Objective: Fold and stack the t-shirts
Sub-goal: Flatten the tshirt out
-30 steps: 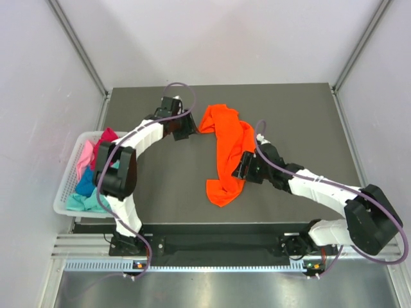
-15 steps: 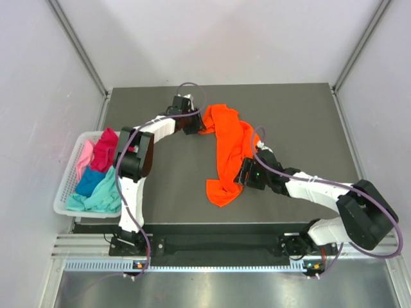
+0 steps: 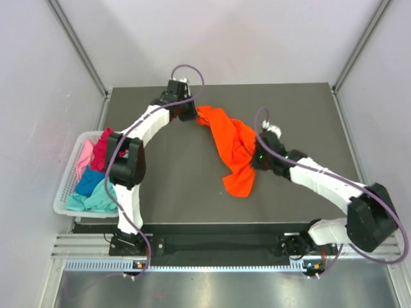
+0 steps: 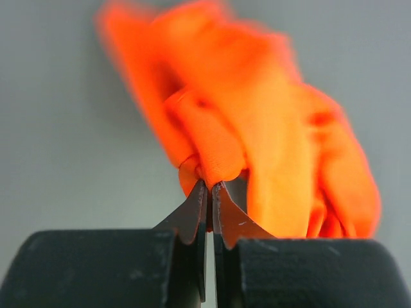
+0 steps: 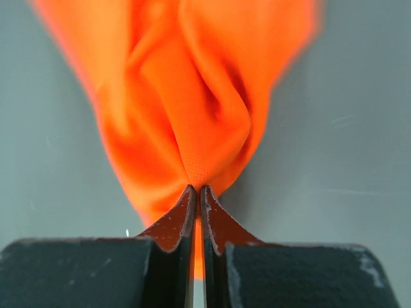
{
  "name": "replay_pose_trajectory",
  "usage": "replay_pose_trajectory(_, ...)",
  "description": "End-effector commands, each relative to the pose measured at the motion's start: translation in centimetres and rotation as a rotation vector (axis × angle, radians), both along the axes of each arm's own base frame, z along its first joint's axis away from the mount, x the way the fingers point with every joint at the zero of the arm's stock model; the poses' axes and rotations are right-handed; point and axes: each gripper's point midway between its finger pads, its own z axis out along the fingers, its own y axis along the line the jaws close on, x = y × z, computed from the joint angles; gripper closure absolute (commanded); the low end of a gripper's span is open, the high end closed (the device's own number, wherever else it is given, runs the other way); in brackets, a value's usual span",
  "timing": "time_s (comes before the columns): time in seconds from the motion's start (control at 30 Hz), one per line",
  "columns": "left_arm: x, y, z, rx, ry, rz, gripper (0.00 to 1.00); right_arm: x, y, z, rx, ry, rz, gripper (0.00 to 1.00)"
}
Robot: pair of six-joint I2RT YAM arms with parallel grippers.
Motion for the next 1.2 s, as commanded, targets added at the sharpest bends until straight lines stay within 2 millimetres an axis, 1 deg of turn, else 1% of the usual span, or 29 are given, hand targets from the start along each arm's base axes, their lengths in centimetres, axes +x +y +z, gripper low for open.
replay_pose_trajectory(0.0, -2.0, 2.6, 14.6, 0.015, -0.233, 0.065, 1.0, 1.6, -6.7, 8.2, -0.176, -0.157, -0.146, 1.0)
replay_pose_trajectory(0.07, -3.9, 3.4, 16.4, 0.024, -0.244, 0.076, 1.0, 1.2, -9.2, 11.4, -0.198, -0.207, -0.198, 1.0)
replay_pose_trajectory(0.1, -5.7, 4.0, 18.3, 0.024, -0.257, 0.077, 1.0, 1.2, -10.3, 13.5, -0.207, -0.241, -0.233, 1.0)
replay_pose_trajectory(0.17, -7.9, 4.5, 19.2, 0.049, -0.254, 0.08, 1.0, -0.4, -12.7, 15.6, -0.229, -0.257, -0.28, 1.0)
replay_pose_trajectory(0.2, -9.5, 4.8, 21.1, 0.042, -0.287, 0.079, 1.0, -0.5, -13.6, 17.2, -0.228, -0.289, -0.311, 1.0)
replay_pose_trajectory(0.23, -10.9, 4.8, 20.4, 0.051, -0.258, 0.068, 1.0, -1.3, -14.4, 18.2, -0.229, -0.302, -0.319, 1.0)
replay_pose_trajectory(0.27, -12.3, 5.0, 21.8, 0.032, -0.284, 0.06, 1.0, -1.5, -14.8, 18.8, -0.229, -0.317, -0.331, 1.0)
replay_pose_trajectory(0.3, -13.2, 4.9, 21.8, 0.02, -0.282, 0.048, 1.0, -1.5, -15.3, 19.8, -0.222, -0.339, -0.346, 1.0)
replay_pose_trajectory(0.33, -13.9, 5.0, 20.7, 0.023, -0.256, 0.043, 1.0, -1.3, -15.5, 20.1, -0.227, -0.351, -0.348, 1.0)
replay_pose_trajectory(0.4, -14.8, 5.3, 20.3, 0.023, -0.244, 0.041, 1.0, -0.6, -16.0, 19.9, -0.245, -0.345, -0.357, 1.0)
replay_pose_trajectory(0.43, -15.1, 5.4, 18.9, 0.039, -0.209, 0.038, 1.0, 0.2, -16.1, 19.0, -0.273, -0.317, -0.346, 1.0)
replay_pose_trajectory(0.5, -14.6, 5.7, 16.3, 0.082, -0.15, 0.053, 1.0, 1.9, -16.0, 17.7, -0.257, -0.301, -0.33, 1.0)
replay_pose_trajectory(0.53, -14.7, 5.8, 14.6, 0.102, -0.108, 0.055, 1.0, 2.9, -15.8, 16.2, -0.275, -0.266, -0.296, 1.0)
replay_pose_trajectory(0.57, -14.3, 5.7, 12.4, 0.125, -0.056, 0.053, 1.0, 4.4, -15.3, 16.1, -0.254, -0.292, -0.283, 1.0)
replay_pose_trajectory(0.6, -14.1, 5.6, 11.1, 0.137, -0.027, 0.054, 1.0, 5.7, -15.0, 13.7, -0.255, -0.234, -0.249, 0.99)
replay_pose_trajectory(0.67, -13.3, 5.3, 7.3, 0.164, 0.048, 0.054, 1.0, 8.4, -14.6, 12.9, -0.265, -0.246, -0.213, 0.97)
replay_pose_trajectory(0.7, -12.9, 5.3, 6.2, 0.173, 0.071, 0.057, 1.0, 10.1, -14.8, 10.3, -0.286, -0.179, -0.202, 0.96)
replay_pose_trajectory(0.73, -12.1, 5.0, 5.8, 0.171, 0.078, 0.06, 1.0, 11.3, -14.9, 9.6, -0.303, -0.167, -0.186, 0.96)
replay_pose_trajectory(0.77, -11.1, 4.6, 3.9, 0.181, 0.114, 0.055, 1.0, 13.3, -15.0, 10.3, -0.298, -0.189, -0.193, 0.96)
replay_pose_trajectory(0.8, -10.3, 4.2, 3.4, 0.179, 0.123, 0.054, 1.0, 14.8, -15.5, 7.6, -0.318, -0.122, -0.2, 0.96)
replay_pose_trajectory(0.83, -8.8, 3.6, 4.2, 0.163, 0.095, 0.054, 1.0, 16.0, -15.6, 7.3, -0.314, -0.116, -0.21, 0.96)
replay_pose_trajectory(0.87, -7.6, 3.3, 2.2, 0.173, 0.131, 0.056, 1.0, 17.9, -15.5, 8.8, -0.303, -0.151, -0.225, 0.94)
replay_pose_trajectory(0.9, -6.7, 3.3, 1.8, 0.172, 0.149, 0.063, 1.0, 19.0, -15.7, 7.0, -0.303, -0.1, -0.232, 0.92)
replay_pose_trajectory(0.93, -4.8, 2.7, 3.5, 0.143, 0.109, 0.069, 1.0, 19.8, -15.6, 7.2, -0.299, -0.099, -0.232, 0.9)
replay_pose_trajectory(0.97, -3.8, 2.4, 1.8, 0.148, 0.143, 0.07, 1.0, 21.5, -15.3, 9.5, -0.28, -0.148, -0.239, 0.87)
replay_pose_trajectory(1.0, -2.9, 2.6, 1.8, 0.145, 0.141, 0.08, 1.0, 22.3, -15.4, 8.8, -0.286, -0.128, -0.242, 0.83)
replay_pose_trajectory(1.03, -1.6, 2.2, 3.3, 0.133, 0.109, 0.087, 0.97, 22.2, -15.5, 9.2, -0.291, -0.11, -0.246, 0.79)
replay_pose_trajectory(1.07, -0.9, 2.7, 2.4, 0.166, 0.125, 0.105, 0.88, 22.8, -15.6, 10.8, -0.288, -0.138, -0.261, 0.71)
replay_pose_trajectory(1.17, -0.6, 4.3, 4.4, 0.235, 0.105, 0.165, 0.64, 20.6, -17.0, 10.5, -0.337, -0.059, -0.33, 0.61)
